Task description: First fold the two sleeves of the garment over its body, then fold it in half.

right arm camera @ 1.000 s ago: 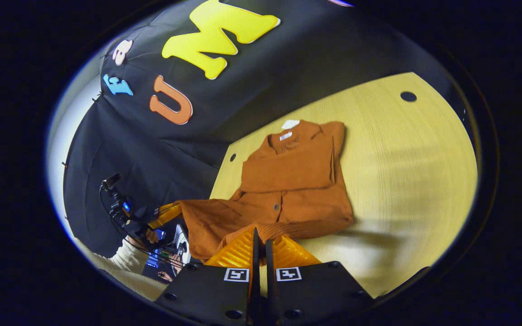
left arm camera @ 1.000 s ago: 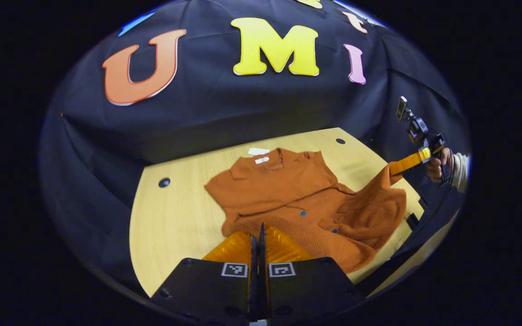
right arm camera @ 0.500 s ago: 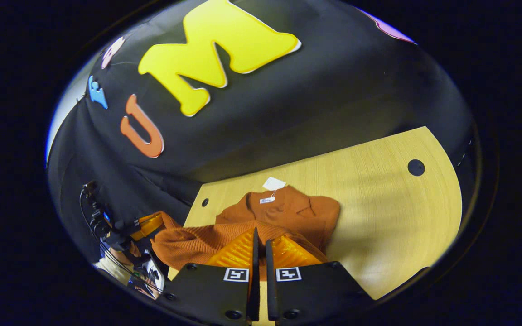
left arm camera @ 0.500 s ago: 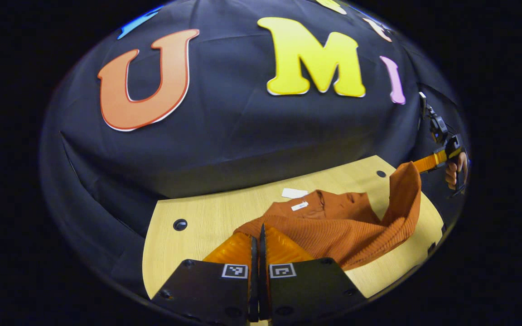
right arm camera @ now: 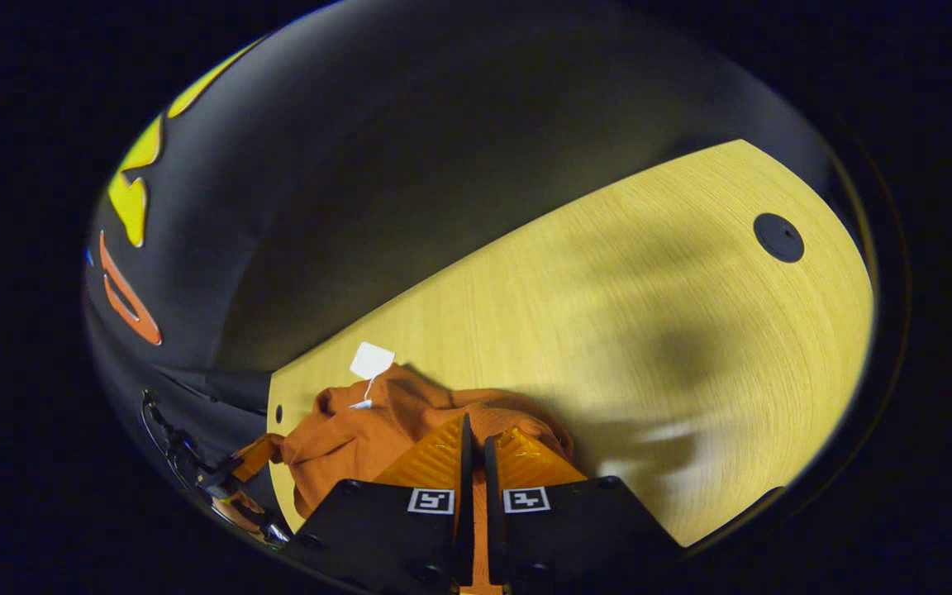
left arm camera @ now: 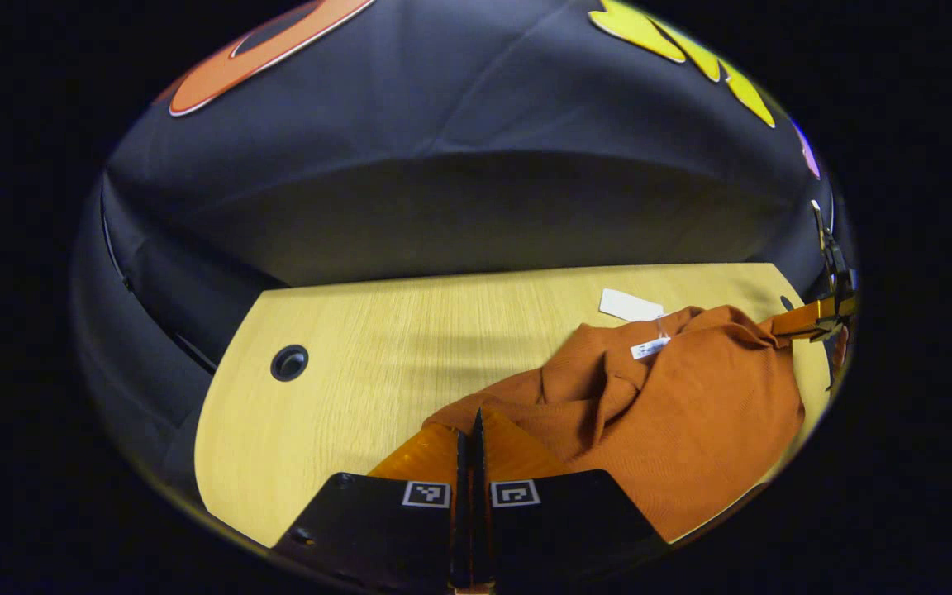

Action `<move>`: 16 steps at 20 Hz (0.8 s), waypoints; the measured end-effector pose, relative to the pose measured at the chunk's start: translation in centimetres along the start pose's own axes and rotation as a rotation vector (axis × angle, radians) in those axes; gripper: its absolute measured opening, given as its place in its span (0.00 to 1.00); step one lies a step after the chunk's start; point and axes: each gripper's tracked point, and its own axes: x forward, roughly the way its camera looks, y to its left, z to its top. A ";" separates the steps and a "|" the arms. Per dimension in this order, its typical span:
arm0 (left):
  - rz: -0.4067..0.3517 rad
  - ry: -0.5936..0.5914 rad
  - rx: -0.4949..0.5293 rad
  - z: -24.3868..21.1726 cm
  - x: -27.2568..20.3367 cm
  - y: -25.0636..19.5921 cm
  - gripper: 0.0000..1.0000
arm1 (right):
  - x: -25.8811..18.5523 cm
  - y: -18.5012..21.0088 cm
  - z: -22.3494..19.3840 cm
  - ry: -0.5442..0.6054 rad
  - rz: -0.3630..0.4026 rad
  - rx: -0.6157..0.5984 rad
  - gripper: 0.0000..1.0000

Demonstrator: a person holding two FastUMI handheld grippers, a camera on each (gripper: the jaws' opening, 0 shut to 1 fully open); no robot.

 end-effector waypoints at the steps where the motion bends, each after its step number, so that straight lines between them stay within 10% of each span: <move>1: -0.004 -0.009 -0.009 0.0 0.3 0.1 0.04 | 0.2 -0.5 0.0 0.001 0.002 0.010 0.07; 7: -0.110 -0.094 -0.055 2.2 -0.1 -1.4 0.06 | 0.1 0.3 0.8 -0.017 0.040 0.019 0.11; 10: -0.210 -0.126 -0.045 3.1 -0.2 -3.7 0.00 | 0.1 1.2 1.1 -0.021 0.054 0.002 0.36; 11: -0.233 -0.114 -0.030 2.8 -0.2 -4.3 0.27 | 0.2 1.6 1.0 -0.022 0.049 -0.003 0.44; 16: -0.266 -0.037 0.081 1.7 0.9 -6.9 0.69 | -0.9 3.4 2.2 -0.071 0.052 -0.086 0.82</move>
